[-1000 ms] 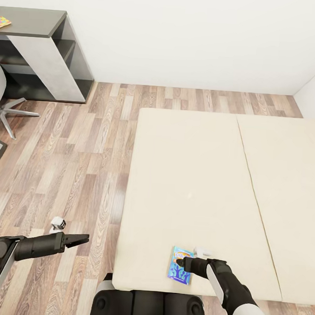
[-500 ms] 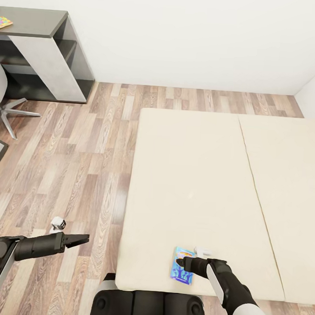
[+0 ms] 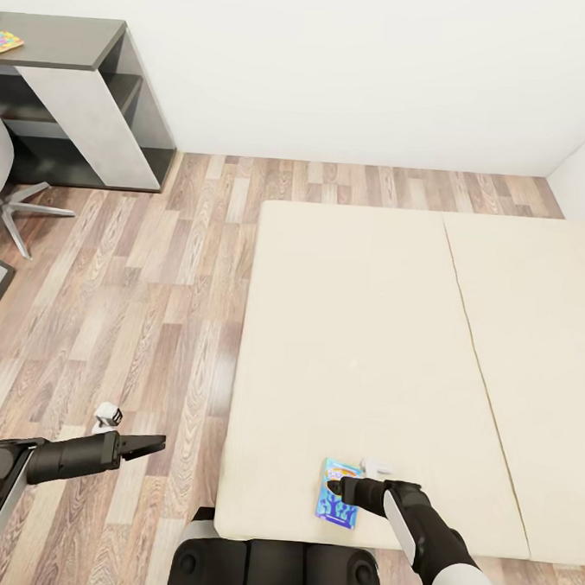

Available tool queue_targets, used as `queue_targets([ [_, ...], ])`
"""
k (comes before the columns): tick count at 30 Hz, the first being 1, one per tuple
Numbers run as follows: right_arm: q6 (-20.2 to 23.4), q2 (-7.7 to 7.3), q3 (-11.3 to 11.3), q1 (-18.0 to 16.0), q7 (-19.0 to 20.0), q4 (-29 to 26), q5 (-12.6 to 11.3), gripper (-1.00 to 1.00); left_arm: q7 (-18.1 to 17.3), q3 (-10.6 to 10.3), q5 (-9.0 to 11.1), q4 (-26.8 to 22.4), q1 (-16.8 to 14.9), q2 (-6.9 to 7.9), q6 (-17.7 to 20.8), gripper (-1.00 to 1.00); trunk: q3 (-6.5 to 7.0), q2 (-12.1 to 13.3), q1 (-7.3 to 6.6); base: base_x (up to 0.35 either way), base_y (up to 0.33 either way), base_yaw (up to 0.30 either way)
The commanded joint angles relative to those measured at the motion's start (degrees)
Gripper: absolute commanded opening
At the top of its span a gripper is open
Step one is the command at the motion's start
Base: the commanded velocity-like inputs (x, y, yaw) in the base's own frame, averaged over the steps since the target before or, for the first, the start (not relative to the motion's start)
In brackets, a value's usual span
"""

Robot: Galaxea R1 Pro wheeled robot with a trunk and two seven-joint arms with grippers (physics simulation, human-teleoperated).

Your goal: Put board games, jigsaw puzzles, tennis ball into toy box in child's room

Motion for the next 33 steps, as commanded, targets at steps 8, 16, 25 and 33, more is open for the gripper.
queue_targets([
  [8, 0.41, 0.02, 0.03, 0.00, -0.20, -0.08, -0.52, 1.00, -0.23, -0.01, -0.06, -0.02, -0.02, 0.01, 0.61, 1.00, -0.06, -0.09, 0.03, 0.000, 0.035, 0.000],
  [16, 0.43, 0.06, 0.03, 0.00, -0.22, -0.08, -0.52, 1.00, -0.23, -0.01, -0.11, -0.02, -0.01, 0.01, 0.61, 1.00, -0.06, -0.09, 0.03, 0.000, 0.080, 0.000],
  [25, 0.43, 0.06, 0.03, 0.00, -0.26, -0.08, -0.52, 1.00, -0.23, -0.01, -0.14, -0.02, -0.02, 0.01, 0.61, 1.00, -0.06, -0.09, 0.03, 0.000, 0.007, 0.000],
  [33, 0.43, 0.07, 0.03, 0.00, -0.27, -0.08, -0.52, 1.00, -0.23, -0.01, -0.15, -0.02, -0.02, 0.01, 0.61, 1.00, -0.06, -0.09, 0.03, 0.000, 0.051, 0.000],
])
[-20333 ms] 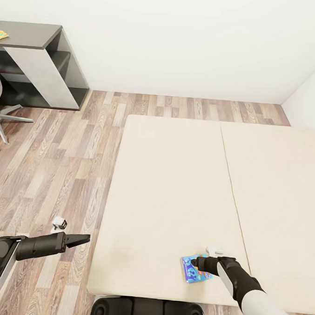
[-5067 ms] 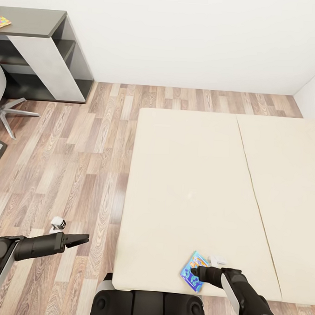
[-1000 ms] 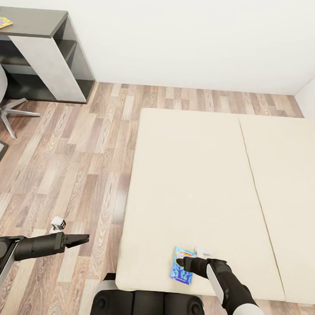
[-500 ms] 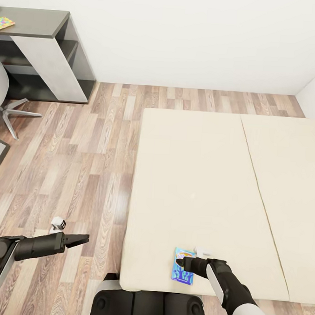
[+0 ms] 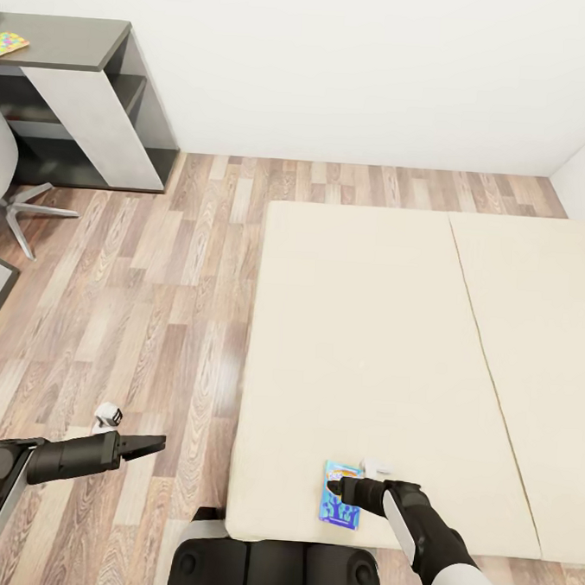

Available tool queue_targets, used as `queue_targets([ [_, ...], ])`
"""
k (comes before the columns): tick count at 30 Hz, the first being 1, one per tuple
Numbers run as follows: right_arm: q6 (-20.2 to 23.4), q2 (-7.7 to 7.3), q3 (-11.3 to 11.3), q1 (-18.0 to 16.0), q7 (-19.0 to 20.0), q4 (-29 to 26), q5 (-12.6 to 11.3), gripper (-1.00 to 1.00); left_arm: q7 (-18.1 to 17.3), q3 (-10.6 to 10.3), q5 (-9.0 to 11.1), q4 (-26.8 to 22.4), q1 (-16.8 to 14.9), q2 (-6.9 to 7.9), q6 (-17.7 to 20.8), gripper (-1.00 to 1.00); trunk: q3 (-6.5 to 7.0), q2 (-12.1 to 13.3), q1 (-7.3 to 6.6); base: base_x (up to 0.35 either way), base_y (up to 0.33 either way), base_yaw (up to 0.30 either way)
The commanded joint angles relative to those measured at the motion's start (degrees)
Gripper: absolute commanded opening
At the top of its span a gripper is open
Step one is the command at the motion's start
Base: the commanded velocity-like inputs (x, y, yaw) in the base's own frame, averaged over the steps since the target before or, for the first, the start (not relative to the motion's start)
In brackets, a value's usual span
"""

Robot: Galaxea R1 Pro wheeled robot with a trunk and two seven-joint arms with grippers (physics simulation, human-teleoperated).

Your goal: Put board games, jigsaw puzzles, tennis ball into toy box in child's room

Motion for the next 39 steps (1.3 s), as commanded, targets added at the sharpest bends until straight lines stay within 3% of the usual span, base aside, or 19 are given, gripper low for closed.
queue_targets([
  [1, 0.35, -0.01, 0.03, 0.00, -0.14, -0.09, -0.53, 1.00, -0.21, -0.01, -0.01, 0.00, -0.01, 0.02, 0.61, 1.00, -0.06, -0.09, 0.03, 0.000, 0.128, 0.000],
  [39, 1.20, 0.38, 0.29, 0.00, -0.64, 0.18, -0.44, 1.00, -0.21, -0.01, 0.06, 0.00, 0.00, 0.02, 0.60, 1.00, -0.06, -0.09, 0.03, 0.000, 0.008, 0.000],
])
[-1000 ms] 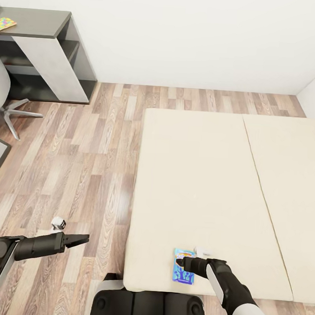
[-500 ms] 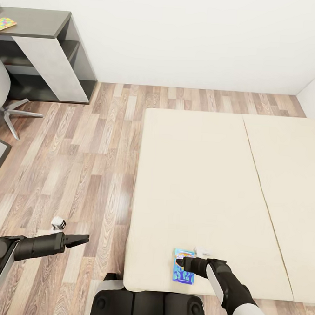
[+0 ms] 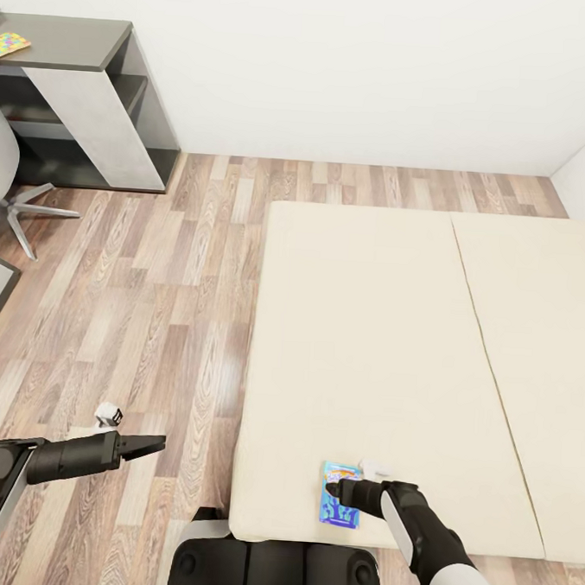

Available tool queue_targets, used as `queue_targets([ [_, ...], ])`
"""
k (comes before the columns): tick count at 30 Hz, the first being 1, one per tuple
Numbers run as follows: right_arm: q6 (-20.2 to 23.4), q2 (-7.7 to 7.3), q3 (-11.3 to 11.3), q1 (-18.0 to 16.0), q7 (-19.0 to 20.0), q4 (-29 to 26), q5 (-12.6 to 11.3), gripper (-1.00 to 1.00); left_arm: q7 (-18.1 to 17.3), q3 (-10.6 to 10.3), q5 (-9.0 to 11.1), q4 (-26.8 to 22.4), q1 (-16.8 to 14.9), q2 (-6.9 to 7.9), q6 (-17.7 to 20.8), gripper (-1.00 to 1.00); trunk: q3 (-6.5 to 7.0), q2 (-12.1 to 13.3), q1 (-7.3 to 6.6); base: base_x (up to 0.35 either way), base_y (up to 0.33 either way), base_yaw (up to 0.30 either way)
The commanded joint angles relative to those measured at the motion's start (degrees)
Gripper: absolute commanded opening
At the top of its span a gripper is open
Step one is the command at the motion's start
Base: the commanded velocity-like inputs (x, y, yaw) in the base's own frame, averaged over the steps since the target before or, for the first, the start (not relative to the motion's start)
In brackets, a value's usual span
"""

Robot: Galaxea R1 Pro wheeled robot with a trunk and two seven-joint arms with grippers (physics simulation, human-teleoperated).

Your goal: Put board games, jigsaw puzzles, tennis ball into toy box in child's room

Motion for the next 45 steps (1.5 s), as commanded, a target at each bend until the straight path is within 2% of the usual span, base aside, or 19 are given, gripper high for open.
queue_targets([
  [1, 0.38, 0.01, 0.06, -0.01, -0.13, -0.05, -0.52, 1.00, -0.23, -0.01, -0.03, -0.02, -0.01, 0.01, 0.61, 1.00, -0.06, -0.09, 0.03, 0.000, 0.000, 0.000],
  [45, 0.55, 0.30, 0.10, -0.01, -0.10, 0.00, -0.44, 1.00, -0.23, -0.01, -0.09, 0.04, -0.02, 0.01, 0.61, 1.00, -0.06, -0.09, 0.03, 0.000, 0.019, 0.000],
])
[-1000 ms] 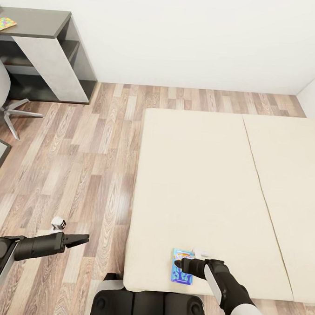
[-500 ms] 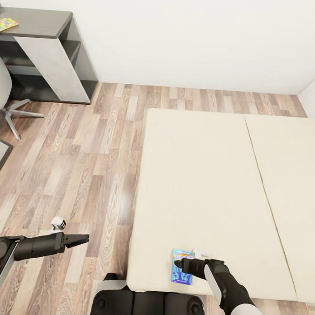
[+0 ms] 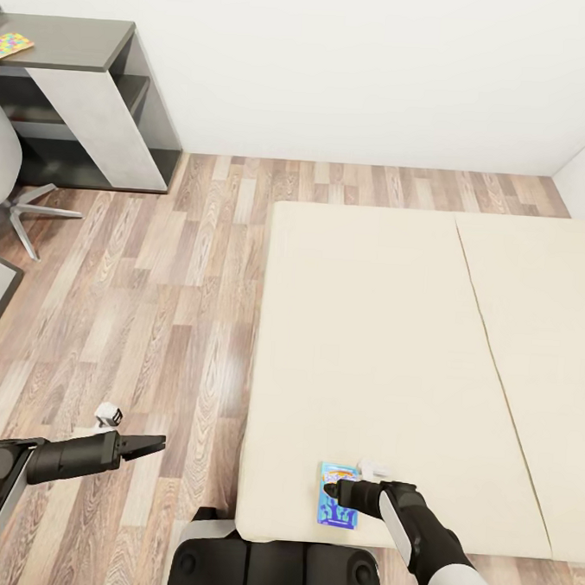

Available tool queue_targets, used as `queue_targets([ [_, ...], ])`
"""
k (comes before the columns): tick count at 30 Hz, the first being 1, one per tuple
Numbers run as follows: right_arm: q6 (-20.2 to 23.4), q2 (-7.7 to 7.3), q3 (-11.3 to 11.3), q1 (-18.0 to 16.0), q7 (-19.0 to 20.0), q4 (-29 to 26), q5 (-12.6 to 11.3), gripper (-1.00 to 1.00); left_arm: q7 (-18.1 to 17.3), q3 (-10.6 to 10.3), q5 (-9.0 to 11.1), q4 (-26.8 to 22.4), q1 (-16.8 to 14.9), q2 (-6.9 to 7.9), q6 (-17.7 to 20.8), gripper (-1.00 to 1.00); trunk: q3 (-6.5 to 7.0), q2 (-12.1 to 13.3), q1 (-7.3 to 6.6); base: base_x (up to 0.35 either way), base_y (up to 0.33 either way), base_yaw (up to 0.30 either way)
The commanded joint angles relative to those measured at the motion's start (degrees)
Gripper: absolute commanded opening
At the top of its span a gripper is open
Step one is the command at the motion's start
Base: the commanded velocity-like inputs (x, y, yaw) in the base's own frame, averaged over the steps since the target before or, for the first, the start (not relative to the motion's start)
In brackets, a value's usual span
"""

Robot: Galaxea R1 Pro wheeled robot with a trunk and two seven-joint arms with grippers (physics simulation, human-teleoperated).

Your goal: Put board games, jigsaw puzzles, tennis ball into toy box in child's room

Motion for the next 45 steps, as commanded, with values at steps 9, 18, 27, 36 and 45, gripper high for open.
queue_targets([
  [9, 0.33, 0.07, 0.11, 0.00, -0.23, -0.08, -0.62, 1.00, -0.22, -0.01, -0.05, -0.06, 0.00, 0.01, 0.61, 1.00, -0.06, -0.09, 0.03, 0.000, 0.000, 0.000],
  [18, 0.33, 0.07, 0.12, 0.00, -0.18, -0.08, -0.65, 1.00, -0.22, 0.05, -0.05, -0.07, -0.03, 0.05, 0.62, 1.00, -0.06, -0.09, 0.03, 0.000, 0.026, 0.000],
  [27, 0.33, 0.07, 0.12, 0.00, -0.13, -0.08, -0.61, 1.00, -0.22, -0.01, -0.03, -0.06, -0.01, 0.04, 0.62, 1.00, -0.06, -0.09, 0.03, 0.000, 0.039, 0.000],
  [36, 0.33, 0.07, 0.12, 0.00, -0.06, -0.08, -0.61, 1.00, -0.22, 0.00, -0.05, -0.04, -0.01, 0.02, 0.62, 1.00, -0.06, -0.09, 0.03, 0.000, 0.035, 0.000],
  [45, 0.33, 0.07, 0.12, 0.00, -0.06, -0.08, -0.61, 1.00, -0.22, 0.01, -0.05, -0.04, 0.00, 0.02, 0.62, 1.00, -0.06, -0.09, 0.03, 0.000, 0.039, 0.000],
])
